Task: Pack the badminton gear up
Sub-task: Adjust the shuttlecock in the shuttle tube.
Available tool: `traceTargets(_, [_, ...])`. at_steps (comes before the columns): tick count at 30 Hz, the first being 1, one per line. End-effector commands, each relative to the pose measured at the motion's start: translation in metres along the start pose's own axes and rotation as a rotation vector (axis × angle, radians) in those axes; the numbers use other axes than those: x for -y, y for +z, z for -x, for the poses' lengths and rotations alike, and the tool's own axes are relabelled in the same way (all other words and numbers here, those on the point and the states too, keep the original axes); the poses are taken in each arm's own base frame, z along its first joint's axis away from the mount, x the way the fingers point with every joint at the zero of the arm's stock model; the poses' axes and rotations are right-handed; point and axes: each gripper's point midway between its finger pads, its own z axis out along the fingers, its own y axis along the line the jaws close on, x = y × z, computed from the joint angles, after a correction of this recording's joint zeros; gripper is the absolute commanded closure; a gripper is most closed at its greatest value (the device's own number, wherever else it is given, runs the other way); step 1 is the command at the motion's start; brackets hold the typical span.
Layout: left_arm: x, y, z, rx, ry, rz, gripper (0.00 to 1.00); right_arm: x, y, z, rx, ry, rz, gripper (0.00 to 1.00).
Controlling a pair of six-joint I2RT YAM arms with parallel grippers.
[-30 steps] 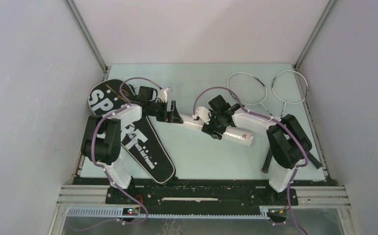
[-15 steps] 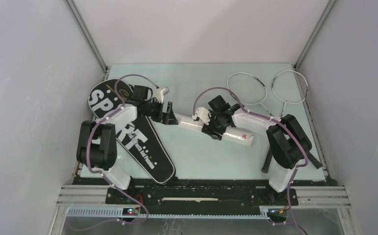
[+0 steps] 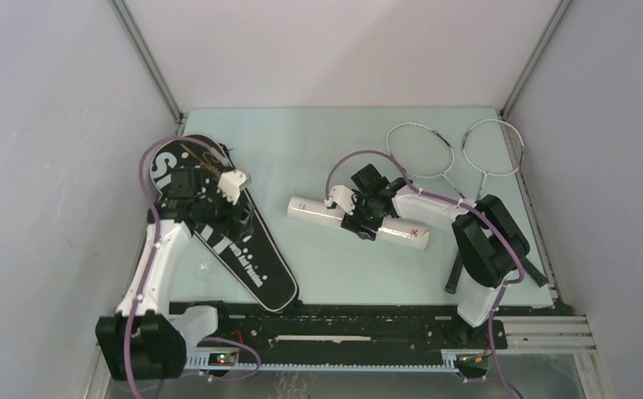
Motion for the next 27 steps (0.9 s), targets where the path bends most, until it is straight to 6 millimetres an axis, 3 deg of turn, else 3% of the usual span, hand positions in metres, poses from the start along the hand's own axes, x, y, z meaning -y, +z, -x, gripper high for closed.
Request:
traceTargets(1, [-0.014,-0.043,-0.076,-0.243,0.106,0.189,0.0,-0.007,-0.017,0.028,0.077,-0.052,0.007,0.73])
traceTargets(6, [-0.021,-0.059,-0.117,-0.368,0.19,0.292,0.0,-0.015,-0.028,0.04,0.108,-0.049,0.065,0.74])
traceTargets(13, [-0.023,-0.049,-0.165,-0.5,0.258,0.245,0.0,-0.025,-0.038,0.038,0.141,-0.038,0.144,0.74])
traceTargets(27, [-0.06,-0.03,-0.19,-0.556,0.229,0.24,0.0,-0.032,-0.031,0.036,0.178,-0.022,0.216,0.76])
